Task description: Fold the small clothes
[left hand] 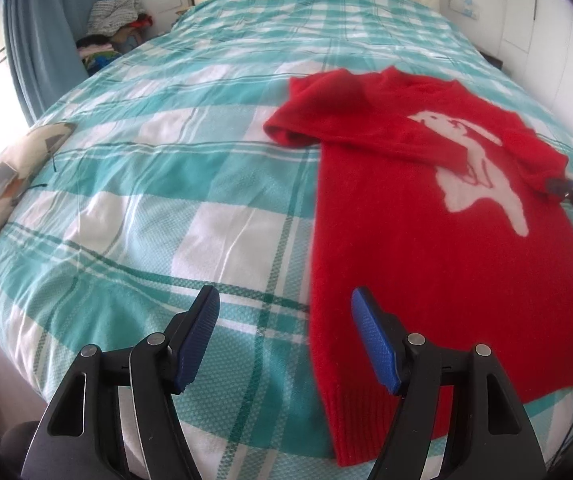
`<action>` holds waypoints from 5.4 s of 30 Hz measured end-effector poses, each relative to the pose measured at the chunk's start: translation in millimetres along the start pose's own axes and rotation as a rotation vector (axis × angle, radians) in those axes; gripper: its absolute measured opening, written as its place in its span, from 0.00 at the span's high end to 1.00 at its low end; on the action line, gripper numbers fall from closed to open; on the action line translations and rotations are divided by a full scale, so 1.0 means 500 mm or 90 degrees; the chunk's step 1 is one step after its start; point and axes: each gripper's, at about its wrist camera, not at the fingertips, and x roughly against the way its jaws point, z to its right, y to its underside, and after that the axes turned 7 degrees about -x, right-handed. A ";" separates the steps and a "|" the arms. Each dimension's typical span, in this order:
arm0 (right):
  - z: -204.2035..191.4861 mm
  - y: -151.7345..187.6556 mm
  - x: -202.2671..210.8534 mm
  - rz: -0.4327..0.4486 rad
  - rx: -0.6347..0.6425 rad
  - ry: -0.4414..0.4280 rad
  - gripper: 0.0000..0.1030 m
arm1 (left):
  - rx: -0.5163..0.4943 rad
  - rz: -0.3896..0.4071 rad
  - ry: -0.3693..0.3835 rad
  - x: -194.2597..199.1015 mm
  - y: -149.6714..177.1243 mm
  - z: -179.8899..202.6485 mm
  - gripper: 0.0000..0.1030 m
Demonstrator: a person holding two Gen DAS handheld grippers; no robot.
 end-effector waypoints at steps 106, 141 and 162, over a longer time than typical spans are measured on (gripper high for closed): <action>0.480 0.185 0.262 0.110 -0.703 0.161 0.41 | -0.550 -0.018 0.223 -0.188 -0.219 0.307 0.70; 0.439 0.154 0.236 0.093 -0.625 0.162 0.41 | 0.558 -0.096 -0.166 -0.211 -0.045 -0.523 0.98; 0.439 0.158 0.231 0.085 -0.628 0.170 0.41 | 0.520 -0.129 -0.155 -0.212 -0.045 -0.528 0.73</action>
